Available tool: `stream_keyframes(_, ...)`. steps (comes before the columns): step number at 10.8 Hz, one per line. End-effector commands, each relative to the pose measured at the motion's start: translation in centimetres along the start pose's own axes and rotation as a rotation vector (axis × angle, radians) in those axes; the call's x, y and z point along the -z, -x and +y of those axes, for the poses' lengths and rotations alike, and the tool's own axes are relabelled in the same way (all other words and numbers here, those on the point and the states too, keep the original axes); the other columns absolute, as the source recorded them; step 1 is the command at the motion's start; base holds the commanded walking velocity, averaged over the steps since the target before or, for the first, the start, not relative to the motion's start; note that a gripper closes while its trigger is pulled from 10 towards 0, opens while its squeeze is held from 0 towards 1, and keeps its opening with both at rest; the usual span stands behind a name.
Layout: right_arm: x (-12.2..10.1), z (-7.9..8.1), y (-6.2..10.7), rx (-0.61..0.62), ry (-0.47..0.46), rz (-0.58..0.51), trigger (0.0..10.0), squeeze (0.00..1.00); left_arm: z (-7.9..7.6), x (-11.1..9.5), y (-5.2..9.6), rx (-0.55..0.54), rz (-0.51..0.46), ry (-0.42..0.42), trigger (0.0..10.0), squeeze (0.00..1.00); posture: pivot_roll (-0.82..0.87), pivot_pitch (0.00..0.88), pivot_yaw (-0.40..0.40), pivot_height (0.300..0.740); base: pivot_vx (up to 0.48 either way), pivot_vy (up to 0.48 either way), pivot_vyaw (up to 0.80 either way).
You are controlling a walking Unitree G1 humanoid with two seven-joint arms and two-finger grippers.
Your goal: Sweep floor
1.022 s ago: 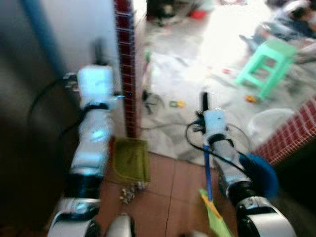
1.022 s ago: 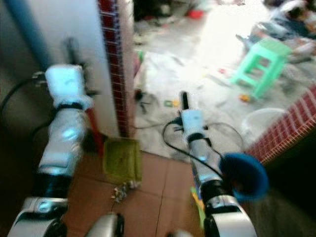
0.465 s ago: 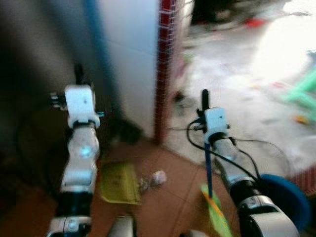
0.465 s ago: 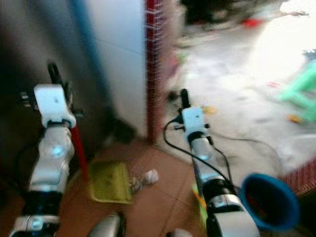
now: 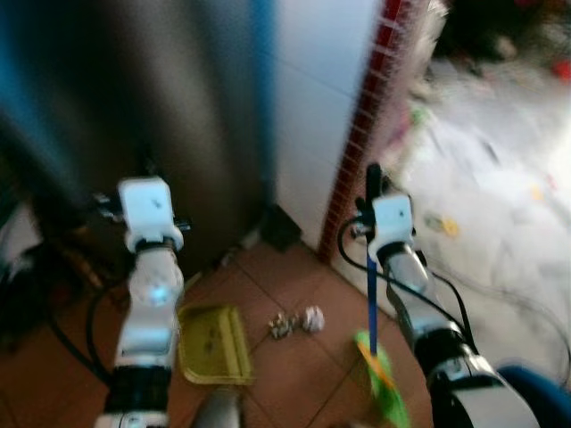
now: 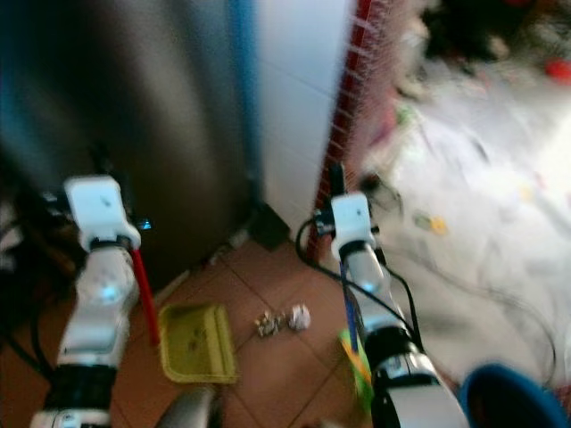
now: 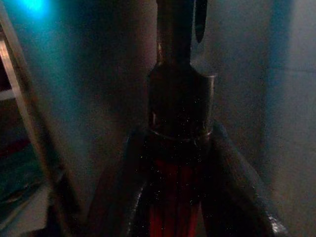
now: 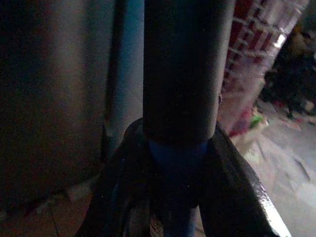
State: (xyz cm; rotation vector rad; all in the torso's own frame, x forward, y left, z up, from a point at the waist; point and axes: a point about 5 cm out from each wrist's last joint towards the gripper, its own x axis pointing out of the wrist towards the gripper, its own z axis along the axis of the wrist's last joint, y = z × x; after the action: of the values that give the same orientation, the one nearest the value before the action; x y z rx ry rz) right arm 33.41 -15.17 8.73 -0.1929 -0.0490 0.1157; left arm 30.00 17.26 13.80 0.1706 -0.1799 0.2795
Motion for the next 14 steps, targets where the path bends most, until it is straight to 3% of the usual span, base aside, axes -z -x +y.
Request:
stream_keyframes(1, -1.5, 0.1, -0.6, -0.004, -0.011, -0.069, 10.0, 0.00, 0.5, -0.2, -0.1, -0.033, -0.028, -0.012, 10.0, 0.00, 0.00, 0.018, -0.050, 0.740, 0.000, 0.000, 0.77)
stream_keyframes(4, -2.0, 0.4, -0.6, 0.028, -0.088, -0.092, 10.0, 0.00, 0.3, 1.7, 0.5, -0.070, -0.006, -0.068, 10.0, 0.00, 0.01, 0.036, -0.057, 0.740, 0.000, 0.000, 0.00)
stream_keyframes(6, -2.7, 0.9, -0.1, 0.035, -0.080, -0.142, 10.0, 0.00, -0.4, 3.2, 0.4, -0.053, 0.063, -0.044, 10.0, 0.00, 0.01, 0.043, -0.065, 0.740, 0.000, 0.000, 0.00)
stream_keyframes(10, -4.6, 0.9, -0.1, 0.044, -0.022, -0.233, 10.0, 0.00, -1.3, 2.7, 0.5, 0.015, 0.036, 0.035, 10.0, 0.00, -0.01, 0.042, -0.061, 0.740, 0.000, 0.000, 0.00)
stream_keyframes(14, -5.0, 1.2, -0.2, 0.031, -0.013, -0.234, 10.0, 0.00, -1.4, 2.6, 0.7, 0.027, 0.025, 0.043, 10.0, 0.00, 0.00, 0.046, -0.070, 0.740, 0.307, 0.000, 0.00)
